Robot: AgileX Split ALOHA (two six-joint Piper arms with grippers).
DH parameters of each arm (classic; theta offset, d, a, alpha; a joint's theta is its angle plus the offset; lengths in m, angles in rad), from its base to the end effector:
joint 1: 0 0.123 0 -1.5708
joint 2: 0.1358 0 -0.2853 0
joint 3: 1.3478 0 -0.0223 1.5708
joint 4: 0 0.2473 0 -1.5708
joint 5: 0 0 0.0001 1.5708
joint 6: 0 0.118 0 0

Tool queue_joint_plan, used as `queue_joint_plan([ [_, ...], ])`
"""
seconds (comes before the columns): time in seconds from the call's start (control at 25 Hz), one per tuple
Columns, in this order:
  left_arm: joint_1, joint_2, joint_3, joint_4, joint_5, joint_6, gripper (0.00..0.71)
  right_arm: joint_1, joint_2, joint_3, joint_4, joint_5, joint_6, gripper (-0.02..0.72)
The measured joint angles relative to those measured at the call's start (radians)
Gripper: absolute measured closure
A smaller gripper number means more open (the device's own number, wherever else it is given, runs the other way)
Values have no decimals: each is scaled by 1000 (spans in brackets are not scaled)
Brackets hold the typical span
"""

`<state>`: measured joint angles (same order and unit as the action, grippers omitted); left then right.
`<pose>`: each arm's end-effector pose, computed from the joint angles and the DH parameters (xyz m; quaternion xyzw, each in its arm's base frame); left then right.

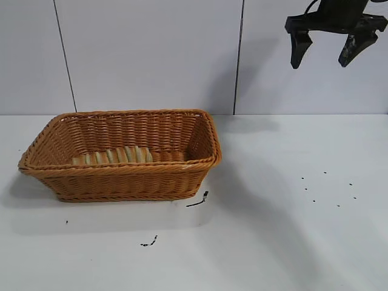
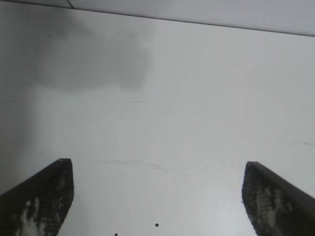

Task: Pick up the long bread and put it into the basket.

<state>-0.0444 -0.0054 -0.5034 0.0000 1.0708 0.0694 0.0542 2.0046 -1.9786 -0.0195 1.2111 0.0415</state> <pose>0.0142 -0.0006 0.2633 0.0485 0.8522 0.0065 0.5209 0.4469 0.0221 0.2929 -0.0077 0.9779 0.0004 0.2091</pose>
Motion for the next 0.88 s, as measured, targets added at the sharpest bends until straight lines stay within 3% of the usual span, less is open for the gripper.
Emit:
queue_joint_plan([
  [0.56,0,0,0,0,0,0,14,0,-796,933,1,-2,-4,66],
  [0.88,0,0,0,0,0,0,14,0,-1253,1294,3,-126,-7,66],
])
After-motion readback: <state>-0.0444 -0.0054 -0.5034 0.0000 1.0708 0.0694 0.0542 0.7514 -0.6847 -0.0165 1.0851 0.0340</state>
